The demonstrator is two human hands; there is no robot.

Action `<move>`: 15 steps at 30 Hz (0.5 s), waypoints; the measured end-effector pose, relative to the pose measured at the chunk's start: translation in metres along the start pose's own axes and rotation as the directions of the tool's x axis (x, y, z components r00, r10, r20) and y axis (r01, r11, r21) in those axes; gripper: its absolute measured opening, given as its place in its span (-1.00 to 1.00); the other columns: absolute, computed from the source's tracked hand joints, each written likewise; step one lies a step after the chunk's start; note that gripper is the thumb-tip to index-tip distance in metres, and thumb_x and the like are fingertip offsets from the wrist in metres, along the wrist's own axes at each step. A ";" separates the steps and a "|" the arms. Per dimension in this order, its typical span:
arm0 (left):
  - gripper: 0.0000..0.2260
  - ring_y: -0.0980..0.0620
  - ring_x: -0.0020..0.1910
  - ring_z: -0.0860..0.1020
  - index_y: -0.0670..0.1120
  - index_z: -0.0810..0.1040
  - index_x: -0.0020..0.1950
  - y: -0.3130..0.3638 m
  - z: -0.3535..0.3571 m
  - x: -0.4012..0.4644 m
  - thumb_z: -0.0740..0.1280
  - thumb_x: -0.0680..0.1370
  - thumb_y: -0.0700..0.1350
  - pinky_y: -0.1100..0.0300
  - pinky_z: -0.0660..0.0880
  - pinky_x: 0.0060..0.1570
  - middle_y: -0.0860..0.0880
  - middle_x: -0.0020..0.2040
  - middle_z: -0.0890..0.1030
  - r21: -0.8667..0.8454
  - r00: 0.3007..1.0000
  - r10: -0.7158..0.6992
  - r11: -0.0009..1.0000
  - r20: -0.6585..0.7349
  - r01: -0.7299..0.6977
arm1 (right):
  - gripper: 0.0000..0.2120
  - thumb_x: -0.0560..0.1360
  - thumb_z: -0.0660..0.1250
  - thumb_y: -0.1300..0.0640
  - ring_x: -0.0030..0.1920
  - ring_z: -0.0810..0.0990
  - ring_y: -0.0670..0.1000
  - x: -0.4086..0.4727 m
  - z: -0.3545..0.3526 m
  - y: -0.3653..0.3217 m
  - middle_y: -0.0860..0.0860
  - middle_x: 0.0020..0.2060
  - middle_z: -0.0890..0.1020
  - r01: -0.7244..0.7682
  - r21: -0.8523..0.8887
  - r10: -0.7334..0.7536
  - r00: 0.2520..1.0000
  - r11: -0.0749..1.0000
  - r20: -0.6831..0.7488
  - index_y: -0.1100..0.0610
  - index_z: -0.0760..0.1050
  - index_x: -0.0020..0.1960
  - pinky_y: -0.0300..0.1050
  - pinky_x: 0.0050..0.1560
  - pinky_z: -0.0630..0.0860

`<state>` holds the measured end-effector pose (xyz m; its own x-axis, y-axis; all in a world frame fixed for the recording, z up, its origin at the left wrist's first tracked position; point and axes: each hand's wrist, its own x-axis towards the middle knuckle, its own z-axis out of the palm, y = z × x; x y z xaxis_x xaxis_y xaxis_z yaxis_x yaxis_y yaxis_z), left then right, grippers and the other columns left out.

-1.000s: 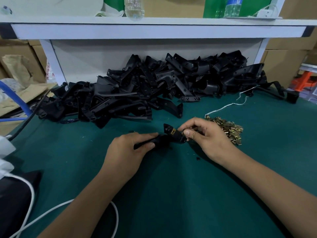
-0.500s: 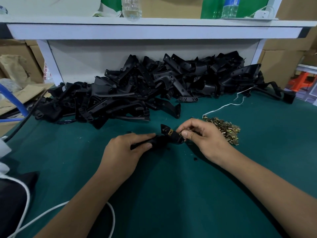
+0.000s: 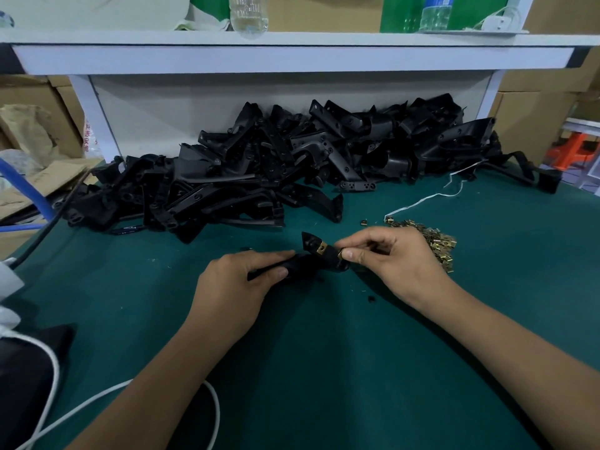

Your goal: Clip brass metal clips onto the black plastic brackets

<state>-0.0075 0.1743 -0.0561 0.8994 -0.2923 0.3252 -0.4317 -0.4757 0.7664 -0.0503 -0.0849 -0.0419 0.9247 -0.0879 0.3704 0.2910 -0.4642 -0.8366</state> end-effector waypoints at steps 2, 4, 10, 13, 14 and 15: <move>-0.74 0.33 0.04 0.59 0.39 0.66 0.13 0.002 0.000 0.000 0.47 0.56 0.02 0.26 0.53 0.10 0.36 -0.03 0.67 0.017 1.000 0.002 1.000 -0.006 -0.002 | -0.84 0.48 0.58 0.14 -0.07 0.72 -0.09 -0.003 0.001 -0.002 -0.16 -0.17 0.76 0.049 -0.099 -0.054 0.997 0.994 -0.053 -0.06 0.75 0.01 -0.09 0.14 0.62; -0.74 0.35 0.04 0.58 0.41 0.65 0.14 0.001 0.000 0.001 0.46 0.56 0.02 0.30 0.51 0.09 0.39 -0.03 0.66 0.023 1.000 -0.004 1.000 -0.017 0.005 | -0.80 0.47 0.58 0.09 -0.07 0.71 -0.16 -0.005 0.004 -0.006 -0.27 -0.19 0.73 0.131 -0.265 -0.163 0.982 0.955 -0.100 -0.08 0.70 0.07 -0.23 0.09 0.56; -0.72 0.43 0.06 0.55 0.44 0.64 0.12 0.001 0.002 0.002 0.46 0.57 0.03 0.42 0.45 0.03 0.45 -0.01 0.64 0.024 1.000 -0.008 1.000 -0.021 0.009 | -0.60 0.42 0.61 -0.08 -0.06 0.62 -0.17 -0.009 0.019 -0.015 -0.19 -0.12 0.65 0.237 -0.522 -0.302 0.952 0.819 -0.041 -0.07 0.57 0.18 -0.16 0.09 0.58; -0.73 0.44 0.07 0.55 0.45 0.63 0.11 0.000 0.002 0.000 0.45 0.57 0.04 0.46 0.43 -0.01 0.45 0.00 0.63 0.024 0.999 -0.015 1.000 -0.034 0.016 | -0.66 0.45 0.56 -0.08 -0.08 0.59 -0.10 -0.008 0.024 -0.016 -0.16 -0.13 0.60 0.241 -0.579 -0.316 0.948 0.779 -0.031 -0.06 0.49 0.11 -0.07 -0.01 0.60; -0.74 0.43 0.07 0.55 0.44 0.64 0.11 -0.002 0.000 0.003 0.46 0.56 0.04 0.45 0.44 0.00 0.44 0.01 0.64 0.024 0.999 -0.014 1.000 -0.035 0.015 | -0.67 0.46 0.55 -0.07 -0.09 0.57 -0.10 -0.008 0.023 -0.015 -0.16 -0.13 0.58 0.252 -0.588 -0.320 0.947 0.769 -0.013 -0.06 0.47 0.09 -0.06 -0.03 0.60; -0.74 0.41 0.08 0.57 0.41 0.66 0.11 -0.004 0.001 0.004 0.47 0.56 0.02 0.42 0.48 0.03 0.41 0.01 0.65 0.009 1.000 -0.009 1.000 -0.023 0.009 | -0.68 0.47 0.53 -0.07 -0.08 0.54 -0.12 -0.009 0.022 -0.015 -0.16 -0.13 0.56 0.258 -0.598 -0.315 0.949 0.759 0.009 -0.06 0.45 0.09 -0.05 -0.04 0.59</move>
<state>-0.0021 0.1744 -0.0581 0.9045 -0.2689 0.3309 -0.4241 -0.4854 0.7645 -0.0575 -0.0582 -0.0418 0.7882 0.0710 0.6113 0.3121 -0.9023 -0.2976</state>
